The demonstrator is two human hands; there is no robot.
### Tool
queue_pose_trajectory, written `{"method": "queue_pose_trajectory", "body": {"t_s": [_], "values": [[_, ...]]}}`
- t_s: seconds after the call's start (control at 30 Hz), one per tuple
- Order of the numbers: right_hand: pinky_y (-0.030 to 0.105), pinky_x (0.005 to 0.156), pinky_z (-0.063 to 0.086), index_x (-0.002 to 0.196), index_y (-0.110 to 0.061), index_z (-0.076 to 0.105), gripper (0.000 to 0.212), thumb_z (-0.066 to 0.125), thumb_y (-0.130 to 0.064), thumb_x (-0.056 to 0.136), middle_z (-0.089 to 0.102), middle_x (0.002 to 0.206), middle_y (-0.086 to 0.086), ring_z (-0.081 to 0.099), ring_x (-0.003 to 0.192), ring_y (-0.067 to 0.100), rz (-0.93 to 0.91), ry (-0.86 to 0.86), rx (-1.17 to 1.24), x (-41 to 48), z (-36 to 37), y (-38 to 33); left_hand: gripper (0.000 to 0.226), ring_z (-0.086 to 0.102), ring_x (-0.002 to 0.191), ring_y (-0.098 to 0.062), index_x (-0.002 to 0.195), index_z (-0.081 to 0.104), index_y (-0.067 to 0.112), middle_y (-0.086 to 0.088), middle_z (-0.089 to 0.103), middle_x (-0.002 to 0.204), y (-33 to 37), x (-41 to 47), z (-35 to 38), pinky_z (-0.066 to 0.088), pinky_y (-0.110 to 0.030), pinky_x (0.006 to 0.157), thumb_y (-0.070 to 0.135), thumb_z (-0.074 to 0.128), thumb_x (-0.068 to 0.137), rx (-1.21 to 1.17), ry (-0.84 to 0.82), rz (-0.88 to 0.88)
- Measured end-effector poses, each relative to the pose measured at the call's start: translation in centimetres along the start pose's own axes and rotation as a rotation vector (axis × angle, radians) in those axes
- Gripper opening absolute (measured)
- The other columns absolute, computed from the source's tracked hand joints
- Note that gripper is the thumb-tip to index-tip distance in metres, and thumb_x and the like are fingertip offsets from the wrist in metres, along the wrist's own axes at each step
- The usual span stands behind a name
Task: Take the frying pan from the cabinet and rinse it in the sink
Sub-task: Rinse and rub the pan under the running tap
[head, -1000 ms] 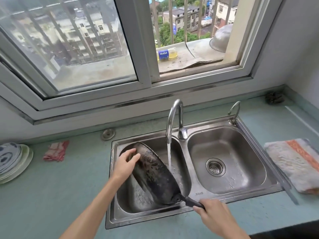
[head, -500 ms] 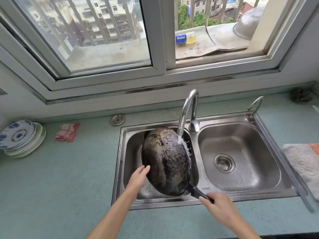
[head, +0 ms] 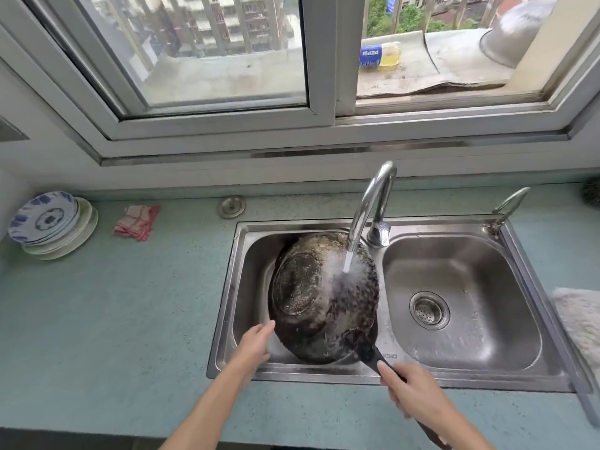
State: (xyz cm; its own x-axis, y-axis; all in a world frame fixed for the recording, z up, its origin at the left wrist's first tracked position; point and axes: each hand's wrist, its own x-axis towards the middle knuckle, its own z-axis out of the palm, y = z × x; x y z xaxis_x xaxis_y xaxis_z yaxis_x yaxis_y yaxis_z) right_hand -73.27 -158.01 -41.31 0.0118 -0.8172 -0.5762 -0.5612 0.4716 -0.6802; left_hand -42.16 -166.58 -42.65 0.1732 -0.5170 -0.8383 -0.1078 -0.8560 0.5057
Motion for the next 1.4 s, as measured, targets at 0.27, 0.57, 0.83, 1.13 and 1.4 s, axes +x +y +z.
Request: {"method": "queue_pose_trajectory", "body": {"t_s": [0.27,0.57,0.83,1.13,1.4], "values": [[0.024,0.039,0.040,0.069,-0.011,0.057,0.041,0.056,-0.040,0.098,0.057,0.050,0.002,0.051,0.038,0.017,0.070,-0.115,0.109,-1.5,-0.6,0.0,0.053,0.060,0.102,-0.021,0.141,0.044,0.008,-0.011,0.059,0.119,0.1,-0.3,2.2,0.051,-0.032,0.085,0.036,0.055,0.098,-0.201,-0.011,-0.055],[0.023,0.040,0.040,0.063,-0.014,0.047,0.040,0.068,-0.035,0.090,0.052,0.048,0.000,0.051,0.038,0.016,0.048,-0.167,0.097,-2.3,-1.6,-0.4,0.037,0.059,0.108,-0.035,0.128,0.042,0.011,-0.025,0.062,0.104,0.5,-1.0,0.2,0.049,-0.043,0.094,0.025,0.058,0.097,-0.603,-0.081,-0.188],[0.023,0.046,0.042,0.068,-0.015,0.048,0.043,0.073,-0.045,0.085,0.051,0.049,-0.001,0.051,0.041,0.016,0.057,-0.269,0.192,-1.9,-1.8,-3.0,0.017,0.059,0.085,-0.023,0.103,0.059,0.001,-0.015,0.061,0.091,2.1,-1.6,-2.2,0.055,-0.039,0.072,0.016,0.050,0.100,-0.796,-0.064,-0.044],[0.024,0.041,0.033,0.055,-0.015,0.047,0.046,0.071,-0.035,0.089,0.045,0.044,0.001,0.042,0.037,0.015,0.162,-0.370,0.353,-1.4,-2.0,-3.0,0.012,0.059,0.074,-0.016,0.089,0.062,0.008,-0.004,0.069,0.074,8.0,-2.9,-0.7,0.058,-0.029,0.069,0.007,0.054,0.097,-0.596,-0.072,0.271],[0.024,0.038,0.030,0.064,-0.014,0.052,0.035,0.071,-0.029,0.089,0.048,0.053,0.005,0.039,0.039,0.017,0.272,-0.403,0.445,-1.2,-1.7,0.0,0.013,0.064,0.080,-0.020,0.106,0.058,0.000,-0.015,0.066,0.094,11.9,-3.2,4.6,0.059,-0.023,0.059,0.006,0.058,0.095,-0.425,-0.078,0.341]]}}
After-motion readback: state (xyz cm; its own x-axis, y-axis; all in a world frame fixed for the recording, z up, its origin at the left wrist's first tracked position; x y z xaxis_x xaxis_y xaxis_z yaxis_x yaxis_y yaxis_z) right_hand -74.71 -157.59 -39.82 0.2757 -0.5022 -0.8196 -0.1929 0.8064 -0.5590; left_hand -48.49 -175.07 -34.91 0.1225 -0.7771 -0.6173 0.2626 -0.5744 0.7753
